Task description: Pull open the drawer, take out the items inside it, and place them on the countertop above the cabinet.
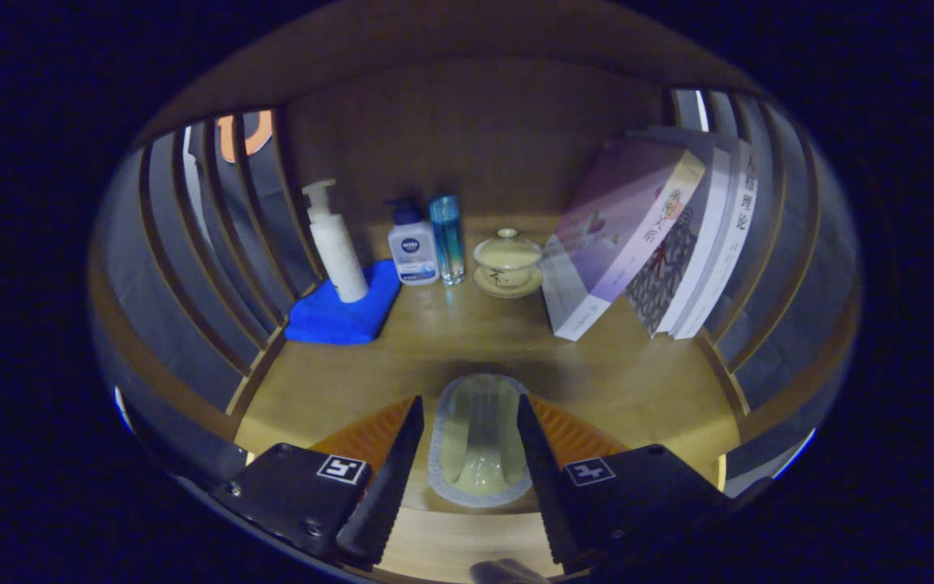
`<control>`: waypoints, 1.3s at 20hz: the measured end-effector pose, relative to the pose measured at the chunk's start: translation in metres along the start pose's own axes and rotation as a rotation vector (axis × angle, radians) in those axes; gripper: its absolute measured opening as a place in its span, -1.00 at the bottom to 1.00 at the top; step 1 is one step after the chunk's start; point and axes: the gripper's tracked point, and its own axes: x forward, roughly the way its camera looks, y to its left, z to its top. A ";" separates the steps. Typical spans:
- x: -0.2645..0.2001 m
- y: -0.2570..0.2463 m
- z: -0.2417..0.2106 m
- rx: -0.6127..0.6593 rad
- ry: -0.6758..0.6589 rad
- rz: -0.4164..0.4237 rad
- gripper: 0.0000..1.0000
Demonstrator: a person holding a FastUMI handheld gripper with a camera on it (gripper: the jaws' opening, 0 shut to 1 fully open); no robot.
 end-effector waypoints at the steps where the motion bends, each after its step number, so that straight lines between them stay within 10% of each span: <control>1: -0.005 0.003 0.001 0.003 -0.027 0.009 0.50; 14: -0.132 0.013 -0.013 -0.116 -0.385 0.027 0.69; 17: -0.172 0.012 -0.041 -0.124 -0.483 0.032 0.98; 26: -0.218 -0.009 -0.172 -0.091 -0.567 0.022 0.98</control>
